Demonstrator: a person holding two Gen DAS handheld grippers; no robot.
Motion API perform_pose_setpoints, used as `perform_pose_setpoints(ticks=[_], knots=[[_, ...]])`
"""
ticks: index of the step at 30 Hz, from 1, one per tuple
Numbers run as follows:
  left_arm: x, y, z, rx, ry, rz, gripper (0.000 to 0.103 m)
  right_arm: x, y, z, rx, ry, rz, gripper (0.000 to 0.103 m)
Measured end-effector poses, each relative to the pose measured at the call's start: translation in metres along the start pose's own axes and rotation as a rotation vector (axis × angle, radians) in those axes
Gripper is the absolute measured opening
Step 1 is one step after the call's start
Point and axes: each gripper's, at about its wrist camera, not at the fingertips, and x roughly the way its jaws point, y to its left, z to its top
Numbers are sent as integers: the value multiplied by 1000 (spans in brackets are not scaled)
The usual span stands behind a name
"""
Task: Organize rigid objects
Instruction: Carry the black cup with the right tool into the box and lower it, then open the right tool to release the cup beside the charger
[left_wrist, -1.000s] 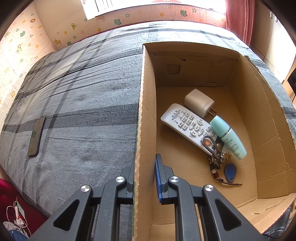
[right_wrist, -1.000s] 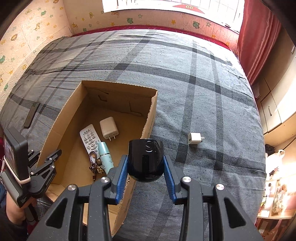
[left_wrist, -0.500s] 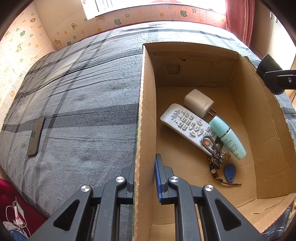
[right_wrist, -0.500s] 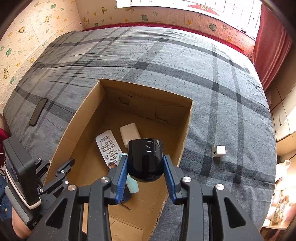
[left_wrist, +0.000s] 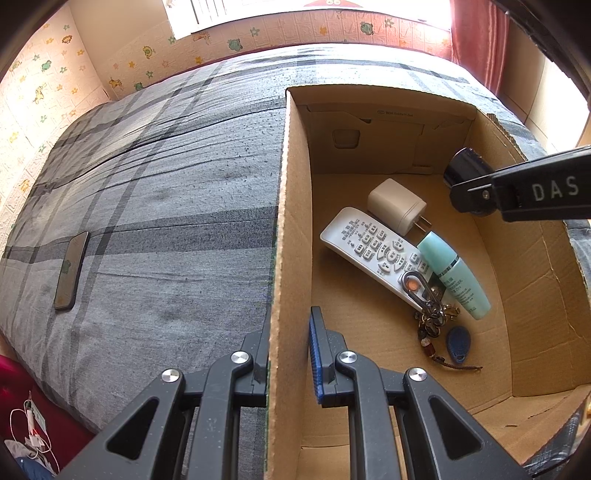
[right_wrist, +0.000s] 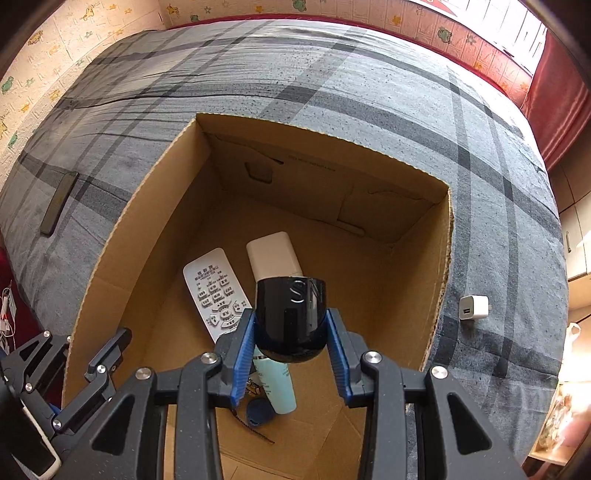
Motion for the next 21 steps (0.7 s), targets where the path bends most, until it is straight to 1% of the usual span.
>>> perform_pose_setpoints(ticks=[6, 9, 21], knots=[[0, 1, 0, -2, 0, -3, 16, 25, 4, 3, -5, 52, -28, 40], [0, 2, 1, -4, 1, -6, 16, 35, 3, 3, 2, 76, -28, 40], [1, 3, 0, -2, 0, -8, 16, 49, -2, 8, 29, 101, -34, 40]])
